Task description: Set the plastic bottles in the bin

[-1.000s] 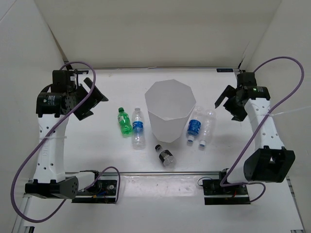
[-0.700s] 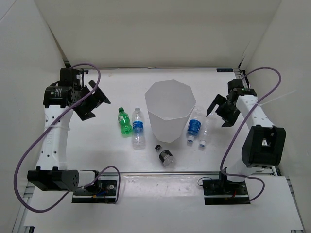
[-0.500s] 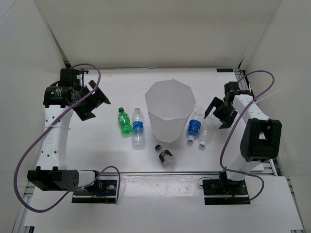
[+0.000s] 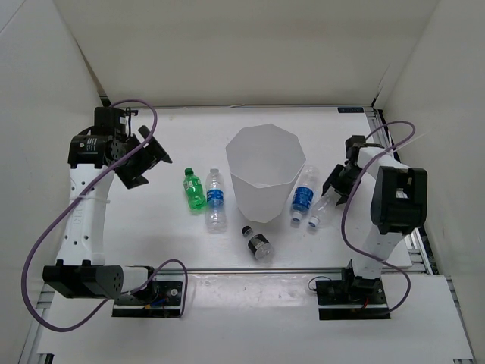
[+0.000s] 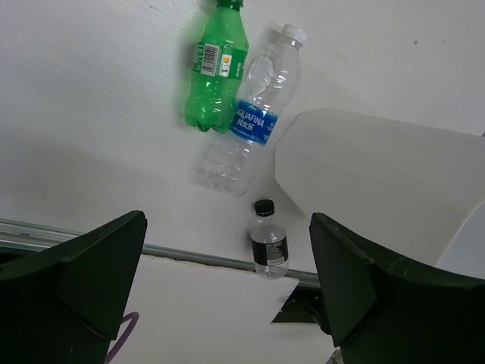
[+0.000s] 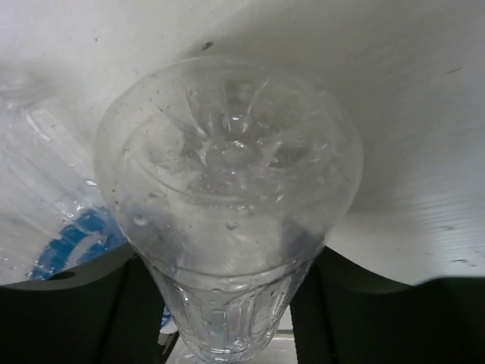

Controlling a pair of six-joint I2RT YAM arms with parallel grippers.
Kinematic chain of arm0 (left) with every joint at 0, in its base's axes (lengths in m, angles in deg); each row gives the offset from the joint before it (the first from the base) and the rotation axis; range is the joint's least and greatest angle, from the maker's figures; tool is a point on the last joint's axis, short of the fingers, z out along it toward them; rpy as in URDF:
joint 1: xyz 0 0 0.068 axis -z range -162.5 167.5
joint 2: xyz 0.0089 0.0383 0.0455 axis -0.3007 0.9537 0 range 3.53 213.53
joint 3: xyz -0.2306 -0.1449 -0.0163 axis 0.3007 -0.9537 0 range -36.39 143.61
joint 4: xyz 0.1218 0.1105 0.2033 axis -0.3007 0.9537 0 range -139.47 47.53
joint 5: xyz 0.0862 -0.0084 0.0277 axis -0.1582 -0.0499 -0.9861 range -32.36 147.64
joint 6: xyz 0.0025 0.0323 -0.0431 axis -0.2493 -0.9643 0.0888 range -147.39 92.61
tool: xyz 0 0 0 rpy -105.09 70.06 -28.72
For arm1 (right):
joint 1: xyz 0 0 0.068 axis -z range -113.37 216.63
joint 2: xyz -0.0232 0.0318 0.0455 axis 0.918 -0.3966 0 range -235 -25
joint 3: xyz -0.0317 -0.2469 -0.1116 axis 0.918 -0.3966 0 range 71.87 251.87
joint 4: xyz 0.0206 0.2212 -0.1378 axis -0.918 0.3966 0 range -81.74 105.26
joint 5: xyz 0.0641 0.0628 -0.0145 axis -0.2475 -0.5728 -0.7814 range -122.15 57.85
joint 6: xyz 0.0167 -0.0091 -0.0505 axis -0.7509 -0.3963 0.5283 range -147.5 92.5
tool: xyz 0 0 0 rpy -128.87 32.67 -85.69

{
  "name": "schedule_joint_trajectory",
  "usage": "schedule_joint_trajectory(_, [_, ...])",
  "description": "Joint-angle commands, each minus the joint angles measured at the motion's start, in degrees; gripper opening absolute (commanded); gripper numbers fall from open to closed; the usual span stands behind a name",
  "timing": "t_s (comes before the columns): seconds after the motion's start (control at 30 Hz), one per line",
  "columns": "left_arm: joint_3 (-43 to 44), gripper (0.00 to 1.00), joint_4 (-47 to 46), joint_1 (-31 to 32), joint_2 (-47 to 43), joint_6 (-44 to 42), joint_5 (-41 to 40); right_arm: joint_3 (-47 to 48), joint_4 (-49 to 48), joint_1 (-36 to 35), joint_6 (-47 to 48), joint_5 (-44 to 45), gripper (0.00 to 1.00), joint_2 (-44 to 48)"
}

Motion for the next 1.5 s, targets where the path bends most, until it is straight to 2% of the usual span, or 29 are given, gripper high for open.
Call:
schedule_joint_trajectory(0.0, [-1.2,1.00,3.1,0.2,-1.1,0.3,-1.8,1.6,-0.2,1.2,0.9,2.5,0.54,3.7])
schedule_joint_trajectory(0.2, [-4.4,1.00,2.0,-1.1,-1.1,1.4,-0.7,7.9,7.6,0.7,0.2,5.5,0.41,18.9])
schedule_joint_trajectory(0.23, [-5.5,1.00,1.4,-1.1,-1.1,1.4,0.5,10.0,11.3,0.0,-2.2,6.7,0.39,20.8])
schedule_joint_trajectory(0.4, [-6.5,1.00,0.9,-1.7,-0.5,1.9,2.2,29.4,14.3,-6.7,-4.6,9.2,0.37,29.5])
schedule_joint_trajectory(0.53, [-6.5,1.00,0.9,-1.7,0.8,1.9,2.8,44.6,12.5,-14.2,-3.3,11.6,0.37,25.5])
schedule_joint_trajectory(0.63, [-7.1,1.00,0.9,-1.7,1.9,1.9,2.8,51.6,10.0,-22.9,2.3,15.5,0.38,20.3])
schedule_joint_trajectory(0.67, [-7.9,1.00,0.9,-1.7,1.9,1.9,2.8,54.8,8.3,-27.6,4.0,16.9,0.40,18.8])
schedule_joint_trajectory(0.77, [-8.7,1.00,0.9,-1.7,1.9,1.9,2.8,58.5,8.3,-34.8,8.3,23.5,0.46,13.0])
schedule_joint_trajectory(0.8, [-8.7,1.00,0.9,-1.7,1.9,1.9,2.8,59.2,8.3,-35.9,8.3,24.8,0.53,12.0])
schedule_joint_trajectory(0.83, [-8.7,1.00,0.9,-1.7,1.9,1.9,2.8,59.2,9.4,-36.6,8.3,25.5,0.63,11.2])
schedule_joint_trajectory(0.87, [-8.7,1.00,1.4,-1.7,1.9,1.9,2.2,59.2,10.9,-37.2,6.1,25.5,0.77,10.7])
schedule_joint_trajectory(0.9, [-8.0,1.00,1.4,-1.7,1.4,1.9,1.6,59.2,11.4,-37.2,5.0,26.2,1.00,10.7])
schedule_joint_trajectory(1.0, [-7.5,1.00,1.9,-2.8,0.3,1.9,0.6,57.7,10.6,-35.6,2.6,27.9,1.00,16.0])
schedule_joint_trajectory(1.1, [-8.7,1.00,1.9,-2.8,-1.0,1.9,0.0,51.4,8.6,-30.2,-0.9,31.8,1.00,22.6])
schedule_joint_trajectory(1.13, [-8.7,1.00,1.9,-2.8,-1.0,1.9,0.0,48.2,7.9,-28.2,-2.0,31.8,1.00,24.4])
schedule_joint_trajectory(1.17, [-8.7,1.00,1.9,-2.8,-1.0,2.4,-0.7,40.2,6.9,-26.1,-2.6,30.9,1.00,26.1])
schedule_joint_trajectory(1.23, [-8.7,1.00,1.9,-2.8,-1.0,2.5,-1.3,32.4,5.5,-19.6,-4.3,27.7,1.00,29.5])
schedule_joint_trajectory(1.33, [-8.2,1.00,1.9,-2.8,-1.0,2.5,-1.3,19.0,4.3,-13.0,-5.0,18.3,1.00,29.5])
schedule_joint_trajectory(1.4, [-7.7,1.00,1.9,-2.8,-0.4,2.5,-1.3,14.4,4.3,-10.1,-5.8,13.9,1.00,26.4])
schedule_joint_trajectory(1.47, [-7.7,1.00,1.9,-2.8,0.2,2.5,-1.3,9.1,2.4,-6.4,-5.8,5.1,1.00,24.1])
